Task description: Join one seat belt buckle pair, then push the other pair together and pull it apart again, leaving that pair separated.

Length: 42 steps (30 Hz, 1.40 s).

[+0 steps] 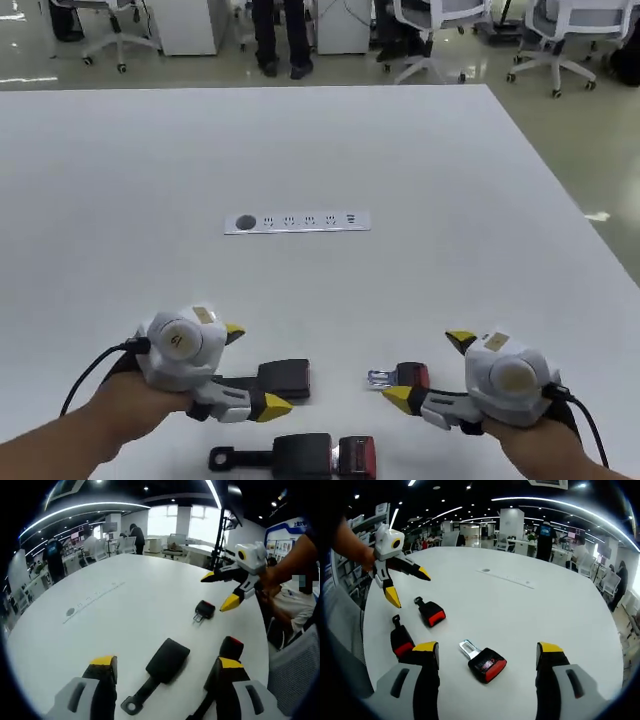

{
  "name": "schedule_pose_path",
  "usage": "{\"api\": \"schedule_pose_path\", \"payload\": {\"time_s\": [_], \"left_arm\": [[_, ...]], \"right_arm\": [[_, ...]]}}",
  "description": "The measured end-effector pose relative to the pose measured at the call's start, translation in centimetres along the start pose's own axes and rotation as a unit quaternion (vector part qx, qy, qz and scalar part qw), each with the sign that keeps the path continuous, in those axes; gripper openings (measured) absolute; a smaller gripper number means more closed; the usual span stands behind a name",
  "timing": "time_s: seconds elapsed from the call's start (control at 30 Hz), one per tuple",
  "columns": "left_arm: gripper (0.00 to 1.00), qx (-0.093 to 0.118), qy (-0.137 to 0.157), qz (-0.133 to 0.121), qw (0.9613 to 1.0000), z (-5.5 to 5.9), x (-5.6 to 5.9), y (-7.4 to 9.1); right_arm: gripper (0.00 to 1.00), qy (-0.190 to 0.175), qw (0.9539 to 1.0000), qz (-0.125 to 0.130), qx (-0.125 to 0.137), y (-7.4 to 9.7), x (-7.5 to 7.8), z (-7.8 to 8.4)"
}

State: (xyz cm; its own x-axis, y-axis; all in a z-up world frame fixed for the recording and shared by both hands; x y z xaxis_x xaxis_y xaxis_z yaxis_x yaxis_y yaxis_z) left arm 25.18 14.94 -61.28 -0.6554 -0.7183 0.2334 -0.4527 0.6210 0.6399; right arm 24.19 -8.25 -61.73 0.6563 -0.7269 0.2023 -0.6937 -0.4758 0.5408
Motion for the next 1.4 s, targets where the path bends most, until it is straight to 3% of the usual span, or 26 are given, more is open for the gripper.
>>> {"api": "schedule_pose_path", "payload": {"time_s": [0.13, 0.2, 0.27, 0.4, 0.47, 0.57, 0.77, 0.9, 1.1, 1.2, 1.3, 1.4], "left_arm": [[0.92, 0.051, 0.05, -0.017, 0.9973, -1.2, 0.5, 1.9], [0.94, 0.06, 0.039, -0.044, 0.9965, -1.4, 0.4, 3.1], [0.94, 0.063, 0.042, -0.051, 0.9959, -0.6, -0.1, 3.6], [1.0, 0.071, 0.06, -0.075, 0.9928, 0.3, 0.6, 5.1], [1.0, 0.076, 0.073, -0.079, 0.9913, 0.9, 1.5, 5.9], [1.0, 0.081, 0.089, -0.09, 0.9886, 1.9, 1.1, 7.1], [1.0, 0.096, 0.104, -0.098, 0.985, 3.7, 1.7, 9.7], [1.0, 0.113, 0.116, -0.103, 0.9815, 4.8, 1.9, 11.6], [1.0, 0.128, 0.125, -0.11, 0.9777, 6.3, 2.5, 13.6], [1.0, 0.135, 0.128, -0.113, 0.9761, 6.8, 2.7, 14.2], [1.0, 0.183, 0.103, -0.107, 0.9718, 5.9, 3.7, 14.9], [1.0, 0.171, 0.108, -0.107, 0.9735, 6.4, 3.5, 15.0]], "right_arm": [[0.82, -0.006, 0.9997, 0.023, 0.008, 1.1, -0.2, -0.3], [0.82, -0.015, 0.9993, 0.031, 0.013, 1.7, -0.4, -0.7], [0.83, -0.023, 0.9985, 0.046, 0.021, 2.5, -0.6, -1.1], [0.87, -0.026, 0.9978, 0.056, 0.026, 3.3, -1.6, -1.2], [0.88, -0.032, 0.997, 0.062, 0.032, 3.8, -2.0, -1.3], [0.9, -0.037, 0.9962, 0.069, 0.037, 4.4, -2.5, -1.2], [0.93, -0.044, 0.9944, 0.083, 0.048, 5.8, -3.7, -1.2], [0.98, -0.044, 0.9941, 0.086, 0.05, 7.5, -5.3, -1.1], [0.99, -0.05, 0.9932, 0.095, 0.046, 9.3, -5.6, 0.0], [0.99, -0.052, 0.9929, 0.096, 0.046, 10.2, -6.2, 0.2], [0.99, -0.051, 0.9931, 0.096, 0.044, 11.0, -6.7, 0.7], [0.99, -0.055, 0.9927, 0.099, 0.042, 11.6, -6.8, 1.1]]}}
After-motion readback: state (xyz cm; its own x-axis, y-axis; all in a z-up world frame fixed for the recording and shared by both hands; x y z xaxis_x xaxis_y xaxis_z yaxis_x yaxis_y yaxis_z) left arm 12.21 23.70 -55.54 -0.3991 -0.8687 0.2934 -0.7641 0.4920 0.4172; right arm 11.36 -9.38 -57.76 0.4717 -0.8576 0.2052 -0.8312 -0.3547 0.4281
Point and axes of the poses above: the centre of the closed fingertips' face, and the gripper's own axes: y roughly backward along the fingers, x roughly to its right, z roughly out of its underside, the point moved 2 cm from there along y, roughly backward along the fingers, and after that the axes turned 12 degrees about y, right-handed, at the moved point
